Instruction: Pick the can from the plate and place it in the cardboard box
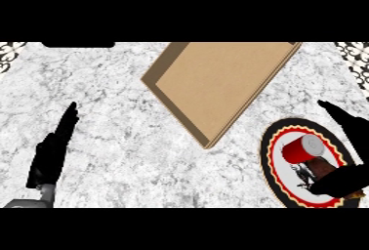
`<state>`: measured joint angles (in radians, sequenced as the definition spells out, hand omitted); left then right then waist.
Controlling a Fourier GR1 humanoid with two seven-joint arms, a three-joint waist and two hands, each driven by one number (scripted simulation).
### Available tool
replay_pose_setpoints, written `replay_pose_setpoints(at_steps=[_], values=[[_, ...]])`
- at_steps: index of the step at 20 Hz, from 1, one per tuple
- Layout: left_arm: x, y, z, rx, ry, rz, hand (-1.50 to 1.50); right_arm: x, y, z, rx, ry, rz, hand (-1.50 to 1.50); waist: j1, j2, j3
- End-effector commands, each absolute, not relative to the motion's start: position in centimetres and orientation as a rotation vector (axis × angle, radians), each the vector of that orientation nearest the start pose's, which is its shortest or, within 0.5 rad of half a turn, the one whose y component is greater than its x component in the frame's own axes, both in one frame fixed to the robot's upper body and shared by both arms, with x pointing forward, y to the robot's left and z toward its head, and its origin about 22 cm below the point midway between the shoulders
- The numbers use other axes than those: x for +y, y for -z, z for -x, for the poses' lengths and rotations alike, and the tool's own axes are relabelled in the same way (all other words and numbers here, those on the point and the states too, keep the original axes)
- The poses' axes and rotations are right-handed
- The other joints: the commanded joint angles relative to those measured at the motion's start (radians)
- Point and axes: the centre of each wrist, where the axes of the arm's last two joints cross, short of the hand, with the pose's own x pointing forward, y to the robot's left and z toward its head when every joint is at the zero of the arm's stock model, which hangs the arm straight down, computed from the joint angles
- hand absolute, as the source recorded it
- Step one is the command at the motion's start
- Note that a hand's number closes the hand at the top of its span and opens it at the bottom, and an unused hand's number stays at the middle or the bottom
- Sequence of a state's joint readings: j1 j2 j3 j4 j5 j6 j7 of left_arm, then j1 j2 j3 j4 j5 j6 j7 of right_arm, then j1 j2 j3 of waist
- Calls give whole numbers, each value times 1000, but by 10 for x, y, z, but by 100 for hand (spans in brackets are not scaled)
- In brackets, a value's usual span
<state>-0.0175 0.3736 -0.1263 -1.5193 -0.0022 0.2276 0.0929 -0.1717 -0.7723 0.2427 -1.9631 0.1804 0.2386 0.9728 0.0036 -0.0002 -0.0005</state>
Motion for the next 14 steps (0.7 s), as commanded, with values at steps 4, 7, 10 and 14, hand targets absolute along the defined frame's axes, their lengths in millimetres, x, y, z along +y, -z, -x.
replay_pose_setpoints(at_steps=[4, 7, 10, 14], values=[[286, -13, -246, -1454, 214, -369, 0, -280, -152, -251, -809, -877, 798, -150, -2, 0, 0], [281, -17, -252, -1451, 186, -383, 0, -271, -136, -246, -805, -874, 790, -150, -4, 0, 0], [274, -9, -249, -1436, 200, -396, 0, -280, -143, -254, -817, -865, 788, -150, -3, 0, 0], [286, -29, -234, -1452, 197, -398, 0, -278, -140, -231, -833, -859, 802, -150, -4, -2, 1]])
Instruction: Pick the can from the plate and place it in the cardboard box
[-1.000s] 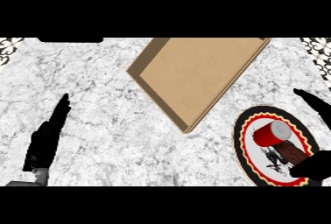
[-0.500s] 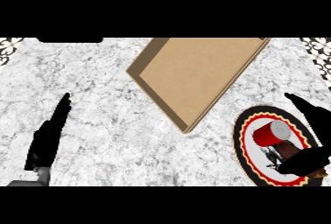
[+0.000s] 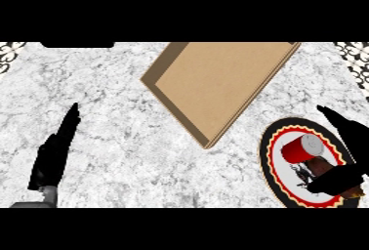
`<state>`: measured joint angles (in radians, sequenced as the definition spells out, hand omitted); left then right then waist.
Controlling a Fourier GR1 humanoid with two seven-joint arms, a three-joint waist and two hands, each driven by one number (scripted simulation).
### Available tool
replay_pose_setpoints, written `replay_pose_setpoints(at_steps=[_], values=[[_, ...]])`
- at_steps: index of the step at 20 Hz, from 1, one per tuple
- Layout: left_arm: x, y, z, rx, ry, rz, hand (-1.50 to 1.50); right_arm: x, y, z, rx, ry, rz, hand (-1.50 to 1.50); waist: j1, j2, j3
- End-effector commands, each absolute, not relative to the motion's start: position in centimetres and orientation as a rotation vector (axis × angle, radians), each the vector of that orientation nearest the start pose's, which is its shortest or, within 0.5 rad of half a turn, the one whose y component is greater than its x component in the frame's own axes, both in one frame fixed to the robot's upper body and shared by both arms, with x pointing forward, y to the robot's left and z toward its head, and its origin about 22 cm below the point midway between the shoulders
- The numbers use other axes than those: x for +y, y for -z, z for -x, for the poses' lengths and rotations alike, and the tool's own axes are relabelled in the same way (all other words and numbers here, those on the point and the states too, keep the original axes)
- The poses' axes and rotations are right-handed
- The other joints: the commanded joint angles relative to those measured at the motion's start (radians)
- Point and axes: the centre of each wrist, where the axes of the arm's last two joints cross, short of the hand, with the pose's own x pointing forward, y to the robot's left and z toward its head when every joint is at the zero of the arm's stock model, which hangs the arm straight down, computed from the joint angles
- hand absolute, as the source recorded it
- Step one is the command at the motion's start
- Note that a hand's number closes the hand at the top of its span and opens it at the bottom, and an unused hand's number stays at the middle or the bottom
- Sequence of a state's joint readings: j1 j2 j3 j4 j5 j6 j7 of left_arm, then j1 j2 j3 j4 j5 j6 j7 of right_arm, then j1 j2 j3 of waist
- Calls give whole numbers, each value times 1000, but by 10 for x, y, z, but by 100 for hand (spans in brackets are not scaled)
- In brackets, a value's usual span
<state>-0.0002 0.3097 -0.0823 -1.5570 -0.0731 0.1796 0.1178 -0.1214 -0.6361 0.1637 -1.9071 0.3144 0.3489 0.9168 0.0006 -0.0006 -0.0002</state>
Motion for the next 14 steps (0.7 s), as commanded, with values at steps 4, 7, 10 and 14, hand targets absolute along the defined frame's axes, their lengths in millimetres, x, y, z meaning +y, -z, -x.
replay_pose_setpoints(at_steps=[4, 7, 10, 14], values=[[279, -2, -250, -1452, 197, -392, 0, -261, -121, -249, -827, -847, 790, -150, -1, 1, 0], [289, -14, -245, -1458, 198, -385, 0, -260, -115, -243, -829, -849, 802, -150, 0, 0, 0], [295, -4, -235, -1454, 209, -375, 0, -269, -108, -241, -826, -842, 802, -150, -1, 0, 0], [288, 6, -236, -1434, 189, -383, 0, -272, -119, -249, -832, -840, 796, -150, -1, 0, 0]])
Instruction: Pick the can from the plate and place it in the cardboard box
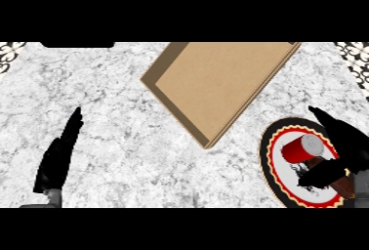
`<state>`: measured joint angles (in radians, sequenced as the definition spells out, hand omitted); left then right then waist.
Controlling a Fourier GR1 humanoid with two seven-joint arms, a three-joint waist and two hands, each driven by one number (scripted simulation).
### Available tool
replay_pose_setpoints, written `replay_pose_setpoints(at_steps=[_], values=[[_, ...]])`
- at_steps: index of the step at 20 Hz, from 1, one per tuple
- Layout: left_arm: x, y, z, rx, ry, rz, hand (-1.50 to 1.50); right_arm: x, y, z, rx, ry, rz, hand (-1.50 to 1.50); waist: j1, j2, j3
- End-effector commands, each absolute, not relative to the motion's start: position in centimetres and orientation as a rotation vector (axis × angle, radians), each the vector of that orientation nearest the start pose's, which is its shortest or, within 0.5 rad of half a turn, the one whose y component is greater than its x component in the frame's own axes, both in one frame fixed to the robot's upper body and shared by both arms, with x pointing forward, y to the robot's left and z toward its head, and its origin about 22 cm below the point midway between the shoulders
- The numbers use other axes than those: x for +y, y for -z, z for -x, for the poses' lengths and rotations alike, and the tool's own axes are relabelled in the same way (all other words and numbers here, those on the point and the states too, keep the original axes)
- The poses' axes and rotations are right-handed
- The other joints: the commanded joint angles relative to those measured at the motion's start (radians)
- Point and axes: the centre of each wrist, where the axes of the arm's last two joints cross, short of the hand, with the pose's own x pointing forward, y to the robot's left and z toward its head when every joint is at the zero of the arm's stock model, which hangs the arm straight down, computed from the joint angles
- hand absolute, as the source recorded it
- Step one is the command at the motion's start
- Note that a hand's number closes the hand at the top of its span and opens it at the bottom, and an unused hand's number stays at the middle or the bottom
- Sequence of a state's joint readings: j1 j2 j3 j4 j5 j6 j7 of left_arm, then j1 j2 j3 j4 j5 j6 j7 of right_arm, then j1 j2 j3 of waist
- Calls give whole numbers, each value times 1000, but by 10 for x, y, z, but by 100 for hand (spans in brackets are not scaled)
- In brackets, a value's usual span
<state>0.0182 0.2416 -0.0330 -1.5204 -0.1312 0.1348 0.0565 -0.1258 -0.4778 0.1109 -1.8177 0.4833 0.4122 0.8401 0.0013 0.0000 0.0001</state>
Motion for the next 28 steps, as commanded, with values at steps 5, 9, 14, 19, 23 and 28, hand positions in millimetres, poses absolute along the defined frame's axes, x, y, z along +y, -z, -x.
replay_pose_setpoints(at_steps=[5, 9, 14, 19, 23, 28], values=[[275, -11, -242, -1446, 190, -385, 0, -269, -115, -254, -808, -869, 808, -150, 0, -1, 0], [275, -16, -234, -1444, 193, -370, 0, -273, -86, -253, -771, -902, 787, -150, 1, -1, 0], [285, -4, -218, -1441, 197, -374, 0, -271, -71, -254, -812, -872, 746, 150, 2, -1, 0], [279, -4, -231, -1447, 191, -387, 0, -282, -84, -255, -877, -908, 1012, 150, 1, 0, 0], [298, -7, -240, -1452, 206, -383, 0, -267, -77, -262, -948, -893, 1038, 150, 0, 0, 0], [266, -18, -250, -1514, 288, -305, 0, -243, -148, -294, -1162, -1408, 1042, 150, 144, 33, -5]])
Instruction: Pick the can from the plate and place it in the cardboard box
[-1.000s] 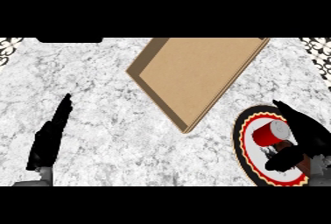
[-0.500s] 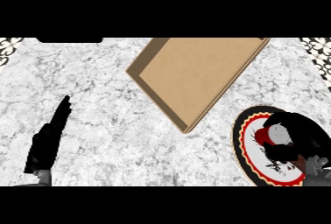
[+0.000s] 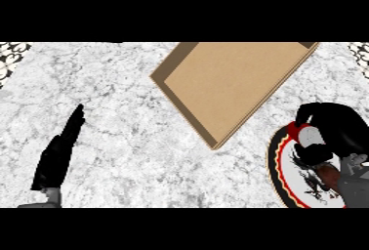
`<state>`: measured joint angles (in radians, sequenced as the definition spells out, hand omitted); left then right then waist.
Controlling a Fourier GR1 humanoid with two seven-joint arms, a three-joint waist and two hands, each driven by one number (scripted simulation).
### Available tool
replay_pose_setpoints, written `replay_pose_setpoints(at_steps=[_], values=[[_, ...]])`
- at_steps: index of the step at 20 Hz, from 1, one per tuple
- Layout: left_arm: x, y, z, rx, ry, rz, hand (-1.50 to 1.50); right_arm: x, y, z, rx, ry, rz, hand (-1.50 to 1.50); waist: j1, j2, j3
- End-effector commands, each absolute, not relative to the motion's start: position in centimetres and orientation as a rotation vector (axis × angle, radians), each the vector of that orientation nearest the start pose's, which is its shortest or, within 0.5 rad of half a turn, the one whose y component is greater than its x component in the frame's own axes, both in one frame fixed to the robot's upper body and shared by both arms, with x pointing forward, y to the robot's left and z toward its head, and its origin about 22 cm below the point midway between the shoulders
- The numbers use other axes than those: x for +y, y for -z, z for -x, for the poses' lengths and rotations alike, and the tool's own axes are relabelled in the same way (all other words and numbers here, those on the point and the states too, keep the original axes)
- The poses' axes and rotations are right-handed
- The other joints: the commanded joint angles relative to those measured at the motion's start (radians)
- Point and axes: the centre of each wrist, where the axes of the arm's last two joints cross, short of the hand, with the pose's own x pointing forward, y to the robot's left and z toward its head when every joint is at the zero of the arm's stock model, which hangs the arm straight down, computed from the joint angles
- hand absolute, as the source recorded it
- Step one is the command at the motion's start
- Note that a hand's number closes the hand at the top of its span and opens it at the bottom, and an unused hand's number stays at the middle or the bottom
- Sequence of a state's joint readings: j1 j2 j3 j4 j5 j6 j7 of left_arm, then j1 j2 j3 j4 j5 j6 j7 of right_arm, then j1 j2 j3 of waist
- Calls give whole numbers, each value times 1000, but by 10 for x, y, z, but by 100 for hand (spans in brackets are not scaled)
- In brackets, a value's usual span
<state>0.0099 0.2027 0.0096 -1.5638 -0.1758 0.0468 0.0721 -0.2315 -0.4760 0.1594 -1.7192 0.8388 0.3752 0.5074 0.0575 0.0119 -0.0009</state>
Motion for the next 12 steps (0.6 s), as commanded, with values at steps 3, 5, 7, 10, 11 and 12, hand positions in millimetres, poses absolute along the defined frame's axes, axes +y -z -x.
replay_pose_setpoints(at_steps=[3, 5, 7, 10, 11, 12], values=[[259, -22, -252, -1547, 330, -270, 0, -222, -165, -293, -1278, -1634, 987, 150, 210, 50, -16], [250, -26, -256, -1566, 364, -242, 0, -217, -182, -296, -1343, -1786, 941, 150, 225, 55, -11], [245, -29, -260, -1582, 385, -219, 0, -212, -200, -299, -1401, -1912, 917, 150, 245, 59, -9], [239, -29, -262, -1581, 409, -198, 0, -210, -229, -306, -1501, -2057, 862, 150, 248, 63, -5], [237, -31, -263, -1578, 418, -196, 0, -213, -241, -309, -1540, -2080, 829, 150, 236, 59, -2], [230, -31, -264, -1585, 412, -187, 0, -214, -248, -312, -1582, -2105, 782, 150, 228, 62, -1]])
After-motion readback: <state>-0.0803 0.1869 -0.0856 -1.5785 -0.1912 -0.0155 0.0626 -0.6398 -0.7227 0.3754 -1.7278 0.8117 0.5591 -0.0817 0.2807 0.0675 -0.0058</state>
